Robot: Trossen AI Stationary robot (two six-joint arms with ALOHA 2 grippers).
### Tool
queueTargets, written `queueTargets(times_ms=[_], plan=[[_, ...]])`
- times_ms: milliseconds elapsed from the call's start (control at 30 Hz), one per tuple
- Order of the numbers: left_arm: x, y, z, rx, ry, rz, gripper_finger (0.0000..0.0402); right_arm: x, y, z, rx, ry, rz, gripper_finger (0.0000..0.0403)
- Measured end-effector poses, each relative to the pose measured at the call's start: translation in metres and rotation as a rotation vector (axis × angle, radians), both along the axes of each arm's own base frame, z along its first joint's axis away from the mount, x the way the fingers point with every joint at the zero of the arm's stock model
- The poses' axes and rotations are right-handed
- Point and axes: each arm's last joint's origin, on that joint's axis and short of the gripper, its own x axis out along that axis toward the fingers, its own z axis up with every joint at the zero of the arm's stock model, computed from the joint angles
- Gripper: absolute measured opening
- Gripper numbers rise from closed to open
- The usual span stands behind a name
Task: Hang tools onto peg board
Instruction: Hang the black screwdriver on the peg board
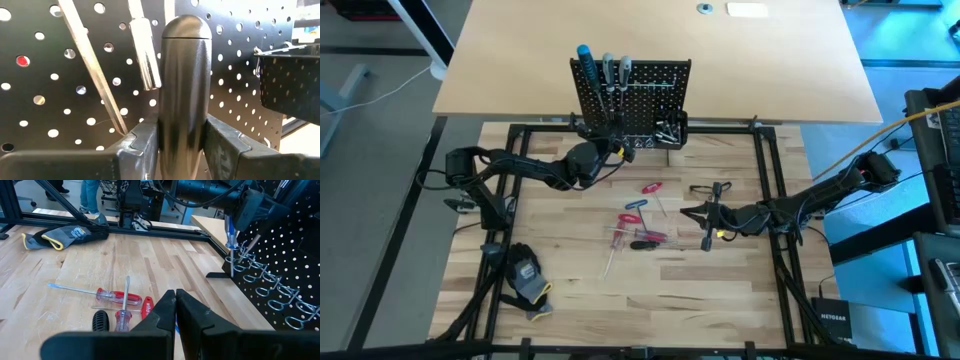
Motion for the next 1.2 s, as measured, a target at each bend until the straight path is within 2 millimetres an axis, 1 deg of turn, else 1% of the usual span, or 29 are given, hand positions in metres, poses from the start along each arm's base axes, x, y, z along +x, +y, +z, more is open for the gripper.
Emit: queueTargets(times_ms=[100,200,500,867,1067,1200], plan=[[0.000,0.001,-0.002,-0.013,0.014,0.000,0.0115,0.000,0.000,0.000,0.000,0.000,0.000,0.0017],[-0.001,0.002,-0.003,-0.033,-0.010,0.006,0.0112,0.000,0.000,0.000,0.000,0.000,0.000,0.0017],[0.000,0.001,-0.004,-0.023,0.007,0.002,0.0114,0.000,0.000,0.000,0.000,0.000,0.000,0.0017],[0.005,-0.016,0.003,0.071,0.040,-0.040,0.0113,0.000,0.000,0.000,-0.001,0.000,-0.004,0.0017],[0.004,-0.019,0.011,0.112,0.037,-0.035,0.0113,0.000,0.000,0.000,-0.002,-0.001,-0.008,0.0017],[0.001,-0.022,0.024,0.141,0.032,-0.036,0.0113,0.000,0.000,0.000,-0.002,-0.001,-0.008,0.0017]])
